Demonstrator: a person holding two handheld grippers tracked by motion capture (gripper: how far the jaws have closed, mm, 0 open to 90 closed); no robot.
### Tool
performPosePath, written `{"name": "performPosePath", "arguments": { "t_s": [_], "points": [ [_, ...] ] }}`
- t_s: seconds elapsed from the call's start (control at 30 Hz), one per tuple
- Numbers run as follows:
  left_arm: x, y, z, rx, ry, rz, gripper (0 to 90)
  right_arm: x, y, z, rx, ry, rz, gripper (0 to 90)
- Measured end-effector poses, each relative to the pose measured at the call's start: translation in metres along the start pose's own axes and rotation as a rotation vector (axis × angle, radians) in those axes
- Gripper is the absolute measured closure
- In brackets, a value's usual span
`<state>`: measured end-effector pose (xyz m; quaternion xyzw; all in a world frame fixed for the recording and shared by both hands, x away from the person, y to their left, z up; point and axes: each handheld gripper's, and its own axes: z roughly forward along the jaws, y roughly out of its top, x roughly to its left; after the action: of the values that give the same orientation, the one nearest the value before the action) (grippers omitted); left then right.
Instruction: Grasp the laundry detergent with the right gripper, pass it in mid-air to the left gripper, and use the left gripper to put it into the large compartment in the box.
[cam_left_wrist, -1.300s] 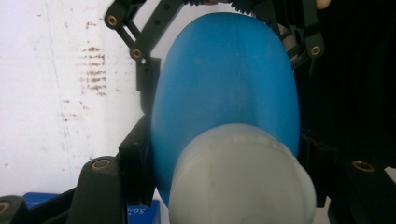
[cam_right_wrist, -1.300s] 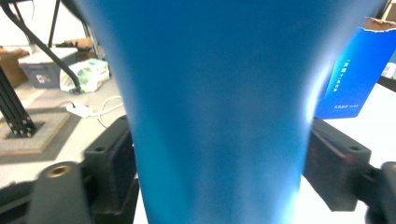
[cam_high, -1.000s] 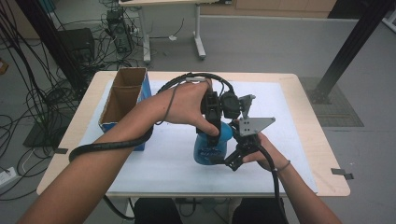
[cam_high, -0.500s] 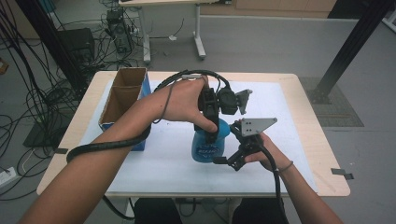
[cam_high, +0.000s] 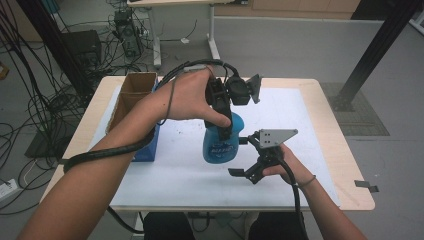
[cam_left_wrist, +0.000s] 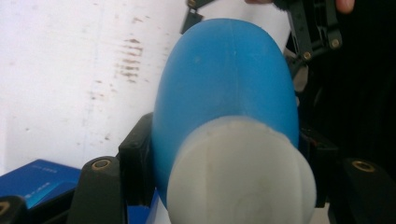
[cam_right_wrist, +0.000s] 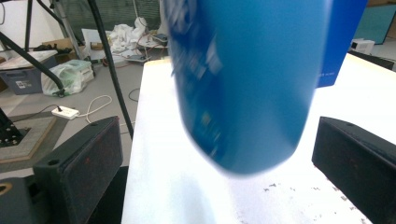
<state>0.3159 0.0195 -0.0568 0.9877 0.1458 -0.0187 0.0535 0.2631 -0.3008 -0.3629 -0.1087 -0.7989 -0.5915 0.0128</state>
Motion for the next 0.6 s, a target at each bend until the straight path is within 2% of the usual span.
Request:
{"name": "performPosePath", "arguments": {
  "t_s": [0.2, 0.23, 0.37, 0.57, 0.6],
  "points": [
    [0.009, -0.008, -0.014, -0.031, 0.025, -0.09, 37.6, 0.0, -0.002, -0.001, -0.003, -0.012, 0.009, 1.9],
    [0.01, -0.011, -0.017, -0.047, 0.033, -0.123, 37.6, 0.0, -0.002, -0.001, -0.003, -0.013, 0.01, 2.0],
    [0.015, -0.017, -0.025, -0.061, 0.058, -0.201, 37.6, 0.001, -0.002, 0.0, -0.004, -0.02, 0.012, 1.9],
    [0.033, -0.036, -0.039, -0.111, 0.056, -0.356, 37.6, 0.0, -0.003, 0.0, -0.005, -0.025, 0.016, 2.0],
    [0.034, -0.039, -0.041, -0.117, 0.06, -0.369, 37.6, 0.001, -0.003, 0.0, -0.004, -0.028, 0.018, 2.0]
  ]
}}
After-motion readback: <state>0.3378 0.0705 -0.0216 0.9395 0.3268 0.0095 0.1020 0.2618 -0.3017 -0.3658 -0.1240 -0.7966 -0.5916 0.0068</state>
